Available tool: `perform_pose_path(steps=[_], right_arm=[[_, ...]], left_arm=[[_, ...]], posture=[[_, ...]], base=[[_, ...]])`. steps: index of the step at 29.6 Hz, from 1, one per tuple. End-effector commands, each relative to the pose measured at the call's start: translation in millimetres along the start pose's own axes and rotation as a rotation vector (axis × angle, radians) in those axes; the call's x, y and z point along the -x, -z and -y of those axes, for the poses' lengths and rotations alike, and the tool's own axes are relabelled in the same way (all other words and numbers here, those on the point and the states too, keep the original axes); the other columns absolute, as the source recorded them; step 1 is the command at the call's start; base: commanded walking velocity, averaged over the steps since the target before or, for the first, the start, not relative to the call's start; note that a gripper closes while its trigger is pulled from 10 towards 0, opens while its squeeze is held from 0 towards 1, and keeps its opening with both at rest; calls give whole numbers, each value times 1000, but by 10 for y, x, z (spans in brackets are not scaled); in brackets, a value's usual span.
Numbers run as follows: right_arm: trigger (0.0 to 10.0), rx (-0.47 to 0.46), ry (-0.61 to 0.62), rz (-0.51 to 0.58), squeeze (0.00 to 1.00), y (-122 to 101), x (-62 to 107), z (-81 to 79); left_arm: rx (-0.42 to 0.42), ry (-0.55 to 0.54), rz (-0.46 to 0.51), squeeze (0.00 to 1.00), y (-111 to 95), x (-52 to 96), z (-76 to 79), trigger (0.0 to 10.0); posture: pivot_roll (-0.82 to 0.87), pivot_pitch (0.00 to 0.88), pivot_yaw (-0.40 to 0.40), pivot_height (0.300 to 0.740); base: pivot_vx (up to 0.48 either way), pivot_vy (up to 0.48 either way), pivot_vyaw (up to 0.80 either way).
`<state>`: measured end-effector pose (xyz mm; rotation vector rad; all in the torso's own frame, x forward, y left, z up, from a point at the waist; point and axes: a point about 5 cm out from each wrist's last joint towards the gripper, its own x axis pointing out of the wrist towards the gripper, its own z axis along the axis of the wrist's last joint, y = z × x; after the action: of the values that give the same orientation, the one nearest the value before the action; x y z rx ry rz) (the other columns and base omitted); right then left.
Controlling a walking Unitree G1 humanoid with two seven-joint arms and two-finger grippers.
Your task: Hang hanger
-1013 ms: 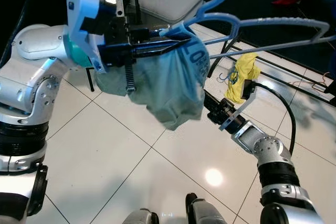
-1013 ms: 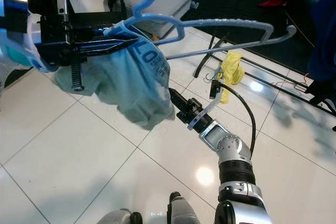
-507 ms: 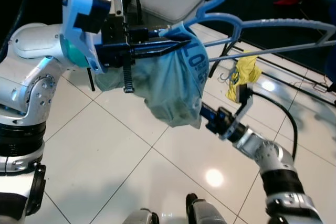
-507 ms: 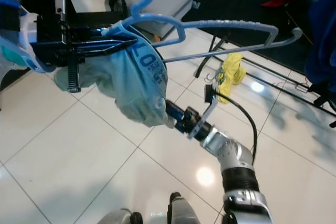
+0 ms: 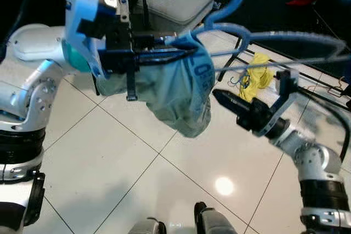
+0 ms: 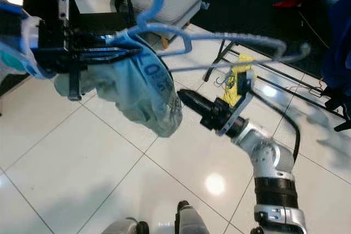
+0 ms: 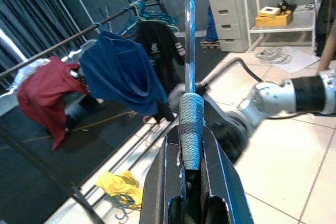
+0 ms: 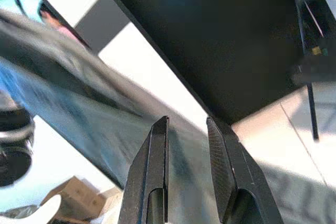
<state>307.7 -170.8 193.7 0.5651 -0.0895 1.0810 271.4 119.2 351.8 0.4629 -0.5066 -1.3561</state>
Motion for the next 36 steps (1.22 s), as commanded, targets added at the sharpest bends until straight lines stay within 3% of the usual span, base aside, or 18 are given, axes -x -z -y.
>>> perform_pose_path(steps=[1, 8, 16, 20, 30, 36], right_arm=[[10000, 0, -29, -2, 0, -16, -51, -46], [10000, 3, -53, -74, 0, 26, -175, -22], [10000, -27, -76, -122, 0, 71, -134, -53], [10000, -29, -125, -128, 0, 31, -106, -152], [10000, -34, -147, -46, 0, -41, -27, -279], [10000, -34, -23, 19, 0, -54, 177, -195]], left_arm=[[-22, 30, -5, 0, -15, -17, 44, 8667], [-3, 62, 4, 0, -3, -50, 114, 8706], [1, 77, -19, 0, 107, -84, 192, 8863], [-1, 66, -39, 0, 205, -119, 183, 10000], [-16, 42, -83, 0, 295, -106, 116, 10000], [-22, 37, -93, 0, 289, -77, 102, 10000]], posture=[[47, 116, 92, 740], [51, 112, 82, 740], [48, 112, 75, 740], [38, 116, 77, 740], [34, 129, 96, 740], [41, 141, 103, 740]], base=[[0, 0, 0], [0, 0, 0], [0, 0, 0], [0, 0, 0], [0, 0, 0], [0, 0, 0]])
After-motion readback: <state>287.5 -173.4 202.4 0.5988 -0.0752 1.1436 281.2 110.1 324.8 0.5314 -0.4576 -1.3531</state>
